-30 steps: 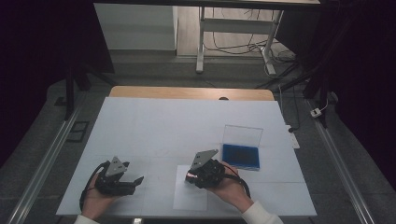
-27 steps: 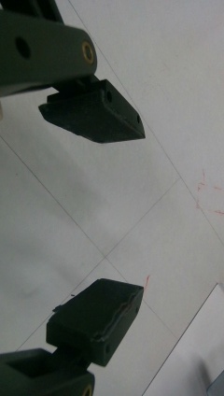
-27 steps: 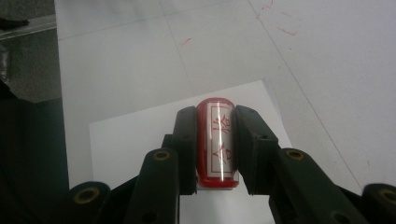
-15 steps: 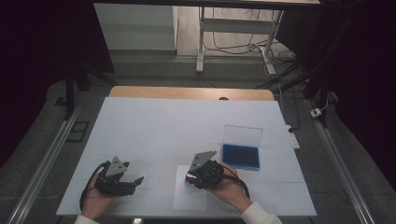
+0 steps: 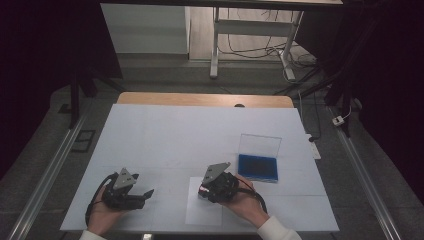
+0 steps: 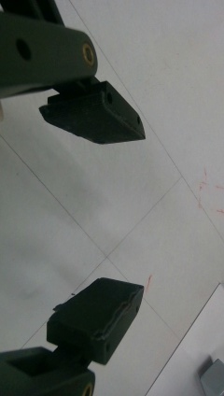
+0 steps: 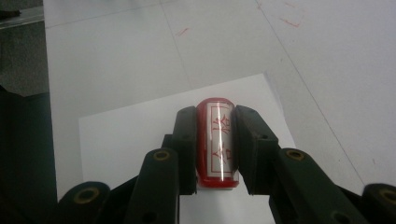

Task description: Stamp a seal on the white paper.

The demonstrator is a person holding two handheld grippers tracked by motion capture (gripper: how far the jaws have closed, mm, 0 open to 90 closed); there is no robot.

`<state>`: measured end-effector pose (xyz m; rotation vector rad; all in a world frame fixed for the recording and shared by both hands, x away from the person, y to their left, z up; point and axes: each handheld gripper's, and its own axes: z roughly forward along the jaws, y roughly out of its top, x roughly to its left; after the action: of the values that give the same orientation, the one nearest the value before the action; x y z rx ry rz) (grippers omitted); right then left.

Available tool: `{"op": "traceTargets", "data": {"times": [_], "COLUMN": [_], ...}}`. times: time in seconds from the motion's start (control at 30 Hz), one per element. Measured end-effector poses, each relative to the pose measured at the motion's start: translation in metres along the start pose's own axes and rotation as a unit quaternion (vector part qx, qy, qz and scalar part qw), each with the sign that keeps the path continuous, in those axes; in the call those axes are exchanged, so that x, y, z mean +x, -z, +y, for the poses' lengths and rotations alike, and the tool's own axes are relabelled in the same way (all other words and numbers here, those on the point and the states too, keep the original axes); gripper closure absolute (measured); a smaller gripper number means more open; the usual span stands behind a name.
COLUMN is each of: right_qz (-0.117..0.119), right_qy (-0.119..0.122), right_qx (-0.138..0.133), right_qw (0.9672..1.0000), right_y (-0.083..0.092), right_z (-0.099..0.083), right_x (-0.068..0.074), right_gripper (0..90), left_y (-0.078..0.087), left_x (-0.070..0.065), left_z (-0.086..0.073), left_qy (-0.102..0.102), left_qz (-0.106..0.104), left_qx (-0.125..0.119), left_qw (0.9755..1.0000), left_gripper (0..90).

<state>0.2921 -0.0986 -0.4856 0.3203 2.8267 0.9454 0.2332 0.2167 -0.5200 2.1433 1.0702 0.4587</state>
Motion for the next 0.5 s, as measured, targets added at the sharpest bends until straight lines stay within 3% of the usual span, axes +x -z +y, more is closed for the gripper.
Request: {"op": "traceTargets", "data": {"times": [0.5], "right_qz": [-0.001], "right_qy": [0.010], "right_qx": [0.010], "right_qw": [0.9999], "right_y": [-0.0040], "right_z": [-0.0011], "right_x": [-0.0008], "right_gripper": [70.0], "left_y": [-0.0003], "left_x": [-0.0003], "left_z": [-0.0001], "left_qy": [-0.003], "left_qz": [0.000], "left_qx": [0.003], "left_qw": [1.0000], "left_gripper": [23.9]}}
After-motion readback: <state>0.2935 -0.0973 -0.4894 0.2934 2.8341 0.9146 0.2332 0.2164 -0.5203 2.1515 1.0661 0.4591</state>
